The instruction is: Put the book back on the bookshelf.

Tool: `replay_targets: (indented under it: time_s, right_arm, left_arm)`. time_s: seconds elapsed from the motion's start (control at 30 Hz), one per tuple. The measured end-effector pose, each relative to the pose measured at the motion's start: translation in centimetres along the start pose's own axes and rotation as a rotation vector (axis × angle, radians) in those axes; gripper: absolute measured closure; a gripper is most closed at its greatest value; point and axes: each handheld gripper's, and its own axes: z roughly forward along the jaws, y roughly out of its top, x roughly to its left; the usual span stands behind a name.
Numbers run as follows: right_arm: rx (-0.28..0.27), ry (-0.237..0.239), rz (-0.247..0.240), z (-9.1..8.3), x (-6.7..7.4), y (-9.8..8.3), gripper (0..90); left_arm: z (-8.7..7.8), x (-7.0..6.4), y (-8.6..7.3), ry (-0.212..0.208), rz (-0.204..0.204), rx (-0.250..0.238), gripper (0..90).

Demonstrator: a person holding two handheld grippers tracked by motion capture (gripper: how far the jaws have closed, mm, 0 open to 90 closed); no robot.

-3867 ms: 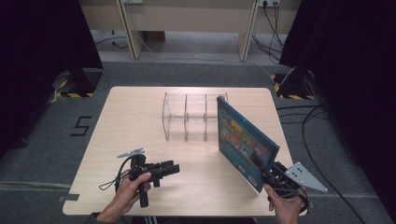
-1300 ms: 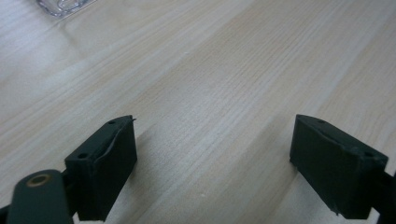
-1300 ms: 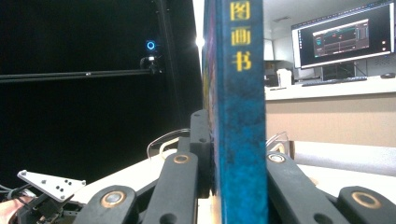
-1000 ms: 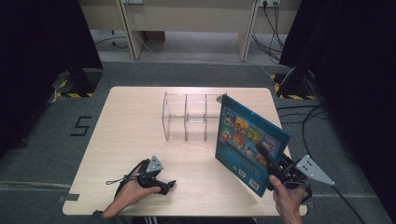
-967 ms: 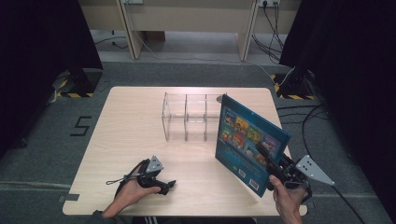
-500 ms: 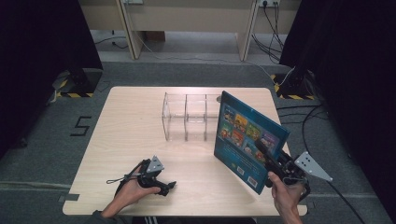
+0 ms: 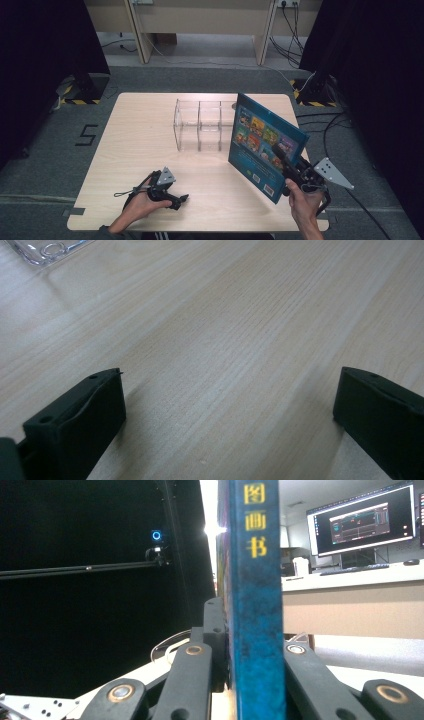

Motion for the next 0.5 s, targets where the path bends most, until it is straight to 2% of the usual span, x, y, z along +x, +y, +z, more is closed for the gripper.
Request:
replay_targets:
  time_s: [0.5]
  right_arm:
    - [-0.026,-0.025,0.01,1.3,-0.7,0.5,82.3]
  left_arm:
    - [0.0,-0.1,0.0,0.003,-0.003,0.0,0.0]
